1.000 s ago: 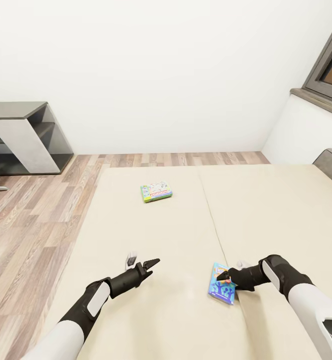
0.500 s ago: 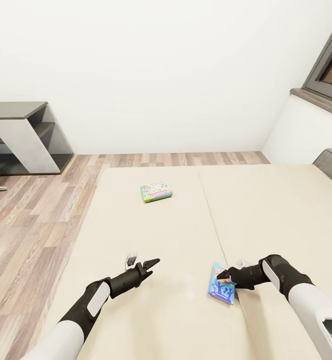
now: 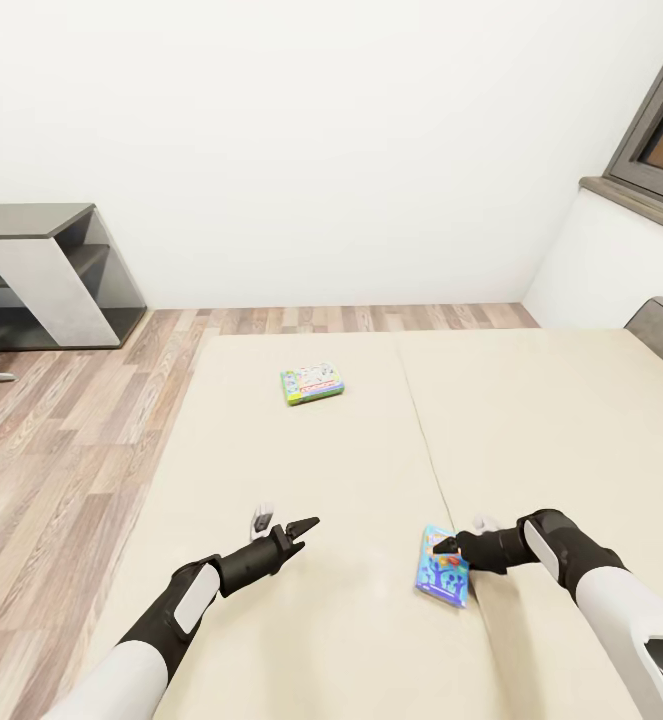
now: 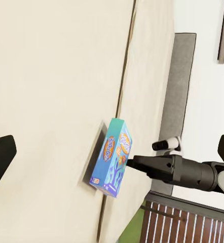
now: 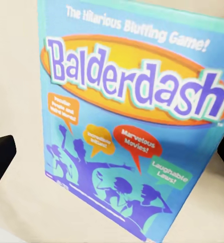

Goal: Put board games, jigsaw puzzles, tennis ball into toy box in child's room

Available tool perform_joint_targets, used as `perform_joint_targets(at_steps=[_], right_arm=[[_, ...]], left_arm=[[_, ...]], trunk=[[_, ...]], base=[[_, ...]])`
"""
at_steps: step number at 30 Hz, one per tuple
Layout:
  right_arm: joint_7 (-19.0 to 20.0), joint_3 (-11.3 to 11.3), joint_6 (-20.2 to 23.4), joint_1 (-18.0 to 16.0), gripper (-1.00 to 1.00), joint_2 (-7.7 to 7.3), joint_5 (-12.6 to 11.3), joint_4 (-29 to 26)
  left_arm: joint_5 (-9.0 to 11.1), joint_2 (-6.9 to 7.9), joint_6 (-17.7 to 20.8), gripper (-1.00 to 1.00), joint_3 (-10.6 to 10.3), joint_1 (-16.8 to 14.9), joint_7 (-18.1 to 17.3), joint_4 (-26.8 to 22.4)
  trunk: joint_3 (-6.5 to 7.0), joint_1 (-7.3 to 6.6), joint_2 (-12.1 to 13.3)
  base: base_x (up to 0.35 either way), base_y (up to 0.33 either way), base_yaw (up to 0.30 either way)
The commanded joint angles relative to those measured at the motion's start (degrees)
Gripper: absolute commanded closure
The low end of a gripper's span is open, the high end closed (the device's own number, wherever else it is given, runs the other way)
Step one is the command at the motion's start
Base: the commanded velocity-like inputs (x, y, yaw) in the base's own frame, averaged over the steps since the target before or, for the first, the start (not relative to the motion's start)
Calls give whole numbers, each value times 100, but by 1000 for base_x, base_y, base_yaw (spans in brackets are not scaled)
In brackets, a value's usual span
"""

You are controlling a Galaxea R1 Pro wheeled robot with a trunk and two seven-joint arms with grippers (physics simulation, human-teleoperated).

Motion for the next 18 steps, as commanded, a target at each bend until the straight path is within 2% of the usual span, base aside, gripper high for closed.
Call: perform_joint_targets(at_steps=[1,11,18], right_arm=[[-20,7,22,-2,-100,-3,-56,-5],[-22,6,-55,-2,-100,4,-61,-5],[-18,8,-74,-2,-100,5,-64,-5]], left_arm=[[7,-5,42,-100,29,-3,-12,1],[7,-5,42,-100,29,-3,-11,1],[7,-5,42,-100,29,-3,-11,1]], trunk=[[-4,0,-2],[-4,0,-2],[-4,0,-2]], base=[[0,0,0],[0,5,0],[0,101,0]])
